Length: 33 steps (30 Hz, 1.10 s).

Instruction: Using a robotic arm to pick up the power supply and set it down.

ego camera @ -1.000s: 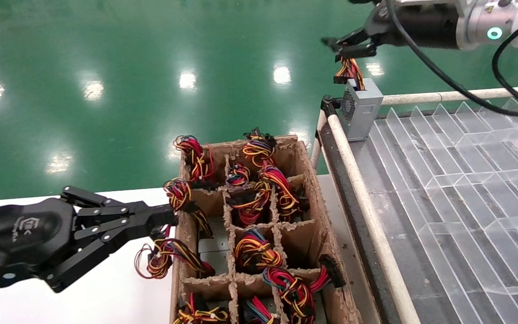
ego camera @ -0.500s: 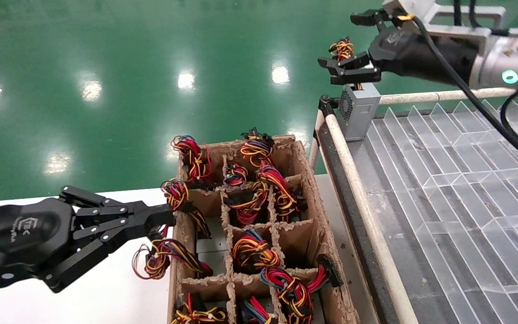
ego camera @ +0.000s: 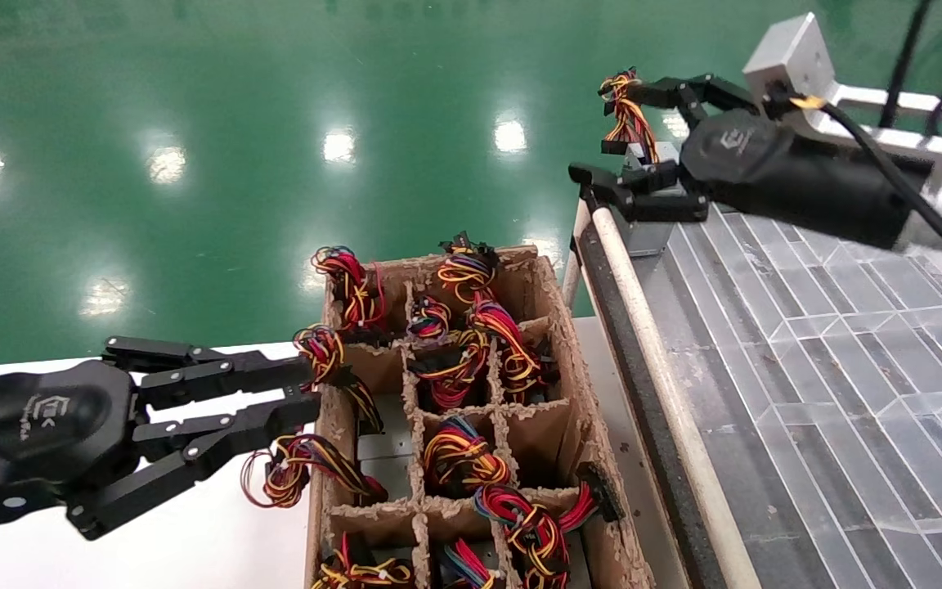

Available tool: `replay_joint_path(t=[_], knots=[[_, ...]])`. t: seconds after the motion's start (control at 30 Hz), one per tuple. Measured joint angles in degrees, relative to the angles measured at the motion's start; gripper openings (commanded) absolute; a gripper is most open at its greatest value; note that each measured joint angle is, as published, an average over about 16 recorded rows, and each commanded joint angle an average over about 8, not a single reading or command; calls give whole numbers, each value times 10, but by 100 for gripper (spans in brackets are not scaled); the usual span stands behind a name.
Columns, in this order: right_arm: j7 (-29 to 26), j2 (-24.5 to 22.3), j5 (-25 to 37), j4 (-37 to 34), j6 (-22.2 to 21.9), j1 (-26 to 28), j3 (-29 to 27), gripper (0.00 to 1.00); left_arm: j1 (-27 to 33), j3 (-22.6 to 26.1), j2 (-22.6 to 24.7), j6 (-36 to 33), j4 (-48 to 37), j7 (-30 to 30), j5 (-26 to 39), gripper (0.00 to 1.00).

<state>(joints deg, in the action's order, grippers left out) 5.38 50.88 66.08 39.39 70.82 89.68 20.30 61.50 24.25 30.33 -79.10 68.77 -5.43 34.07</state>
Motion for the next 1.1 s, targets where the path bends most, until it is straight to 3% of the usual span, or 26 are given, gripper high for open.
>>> replay_joint_path(t=[0.73, 1.1], knots=[[-125, -123, -187, 264, 115, -217, -33, 100, 0, 0, 0, 0, 0, 0, 0, 100], [-162, -161, -247, 348, 152, -286, -44, 100, 0, 0, 0, 0, 0, 0, 0, 100]])
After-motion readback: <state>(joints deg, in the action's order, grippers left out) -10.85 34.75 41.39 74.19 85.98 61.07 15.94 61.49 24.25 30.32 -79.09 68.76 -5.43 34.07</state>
